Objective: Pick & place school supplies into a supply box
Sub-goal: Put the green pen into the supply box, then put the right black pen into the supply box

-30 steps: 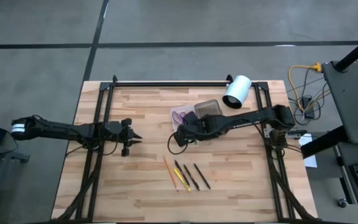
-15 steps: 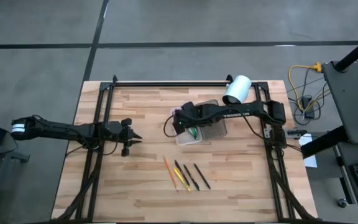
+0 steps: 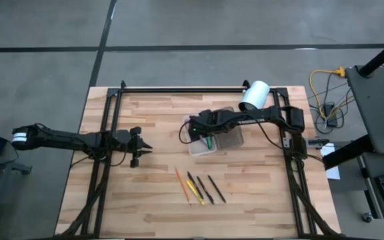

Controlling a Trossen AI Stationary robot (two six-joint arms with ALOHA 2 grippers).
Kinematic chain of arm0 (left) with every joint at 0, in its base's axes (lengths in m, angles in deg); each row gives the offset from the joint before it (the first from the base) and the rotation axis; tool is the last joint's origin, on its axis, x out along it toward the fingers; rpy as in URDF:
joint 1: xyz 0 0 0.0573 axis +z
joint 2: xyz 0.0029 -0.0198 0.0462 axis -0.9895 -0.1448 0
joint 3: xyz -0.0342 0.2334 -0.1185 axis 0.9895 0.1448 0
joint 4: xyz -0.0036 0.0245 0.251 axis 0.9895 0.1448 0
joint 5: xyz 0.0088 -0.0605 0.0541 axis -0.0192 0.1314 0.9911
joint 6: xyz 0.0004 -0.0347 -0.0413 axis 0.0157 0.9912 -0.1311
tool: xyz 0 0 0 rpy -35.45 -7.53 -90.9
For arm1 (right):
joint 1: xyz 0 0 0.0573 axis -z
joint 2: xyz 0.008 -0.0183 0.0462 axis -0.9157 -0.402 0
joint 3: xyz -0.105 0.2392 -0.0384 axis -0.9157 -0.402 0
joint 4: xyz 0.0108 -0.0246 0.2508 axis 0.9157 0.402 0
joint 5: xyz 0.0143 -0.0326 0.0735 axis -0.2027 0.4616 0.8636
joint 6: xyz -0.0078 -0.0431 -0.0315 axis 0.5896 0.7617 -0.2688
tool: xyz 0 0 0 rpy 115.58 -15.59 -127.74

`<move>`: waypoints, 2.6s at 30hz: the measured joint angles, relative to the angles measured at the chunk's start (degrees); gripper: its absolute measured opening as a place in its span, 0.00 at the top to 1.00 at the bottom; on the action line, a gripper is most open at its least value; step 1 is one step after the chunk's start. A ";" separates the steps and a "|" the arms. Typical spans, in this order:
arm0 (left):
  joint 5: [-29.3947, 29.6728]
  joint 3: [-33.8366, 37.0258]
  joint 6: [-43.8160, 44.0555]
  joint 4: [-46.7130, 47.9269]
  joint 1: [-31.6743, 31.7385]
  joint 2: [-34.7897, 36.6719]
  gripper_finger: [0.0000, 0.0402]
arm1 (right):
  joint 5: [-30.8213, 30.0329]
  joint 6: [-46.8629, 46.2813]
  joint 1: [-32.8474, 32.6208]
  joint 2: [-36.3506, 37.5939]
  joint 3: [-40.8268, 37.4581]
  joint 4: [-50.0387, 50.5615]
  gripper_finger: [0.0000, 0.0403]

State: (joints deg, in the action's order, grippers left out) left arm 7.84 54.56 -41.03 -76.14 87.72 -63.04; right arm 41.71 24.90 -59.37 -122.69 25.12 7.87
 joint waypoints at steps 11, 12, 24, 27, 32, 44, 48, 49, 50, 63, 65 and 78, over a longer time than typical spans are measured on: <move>0.00 0.00 0.00 0.00 -0.01 0.00 0.83 | 0.04 1.75 0.21 -0.10 -1.62 -0.07 0.89; 0.00 0.00 0.00 0.00 0.00 0.00 0.83 | 0.00 1.75 0.21 -0.10 -1.64 -0.06 0.88; 0.01 0.00 0.00 -0.02 0.00 0.00 0.83 | -0.53 1.42 0.29 -0.10 -1.64 -0.08 0.80; -0.01 0.00 0.00 0.00 -0.02 0.00 0.83 | -0.33 2.67 0.26 -0.10 -1.19 -0.05 0.79; 0.01 0.02 0.00 0.00 -0.01 0.00 0.83 | 1.40 4.46 0.06 -0.06 0.11 -0.16 0.78; 0.00 0.02 0.00 0.00 -0.01 0.00 0.83 | 4.66 6.43 -1.35 0.45 1.54 -0.13 0.83; 0.01 0.02 0.00 0.00 0.00 0.00 0.83 | 4.81 6.37 -2.17 0.45 1.81 -0.12 0.82; 0.01 0.02 0.00 -0.01 0.00 0.00 0.83 | 4.95 6.28 -2.42 0.45 1.84 -0.13 0.82; 0.01 0.02 0.00 0.00 0.00 0.00 0.83 | 5.38 6.08 -2.66 0.45 1.84 -0.12 0.81; 0.01 0.02 0.00 0.00 0.00 0.00 0.83 | 6.29 -0.95 -8.07 0.47 1.86 -0.20 0.79; 0.00 0.02 0.00 -0.01 -0.01 0.00 0.83 | 6.29 -2.74 -9.13 0.47 1.84 -0.26 0.80; -0.01 0.02 0.00 -0.01 -0.01 0.00 0.83 | 6.32 -9.06 -15.90 0.47 1.86 -1.19 0.82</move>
State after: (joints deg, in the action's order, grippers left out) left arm 7.83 54.58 -41.03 -76.15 87.70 -63.04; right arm 48.02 15.84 -75.27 -122.22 26.98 6.67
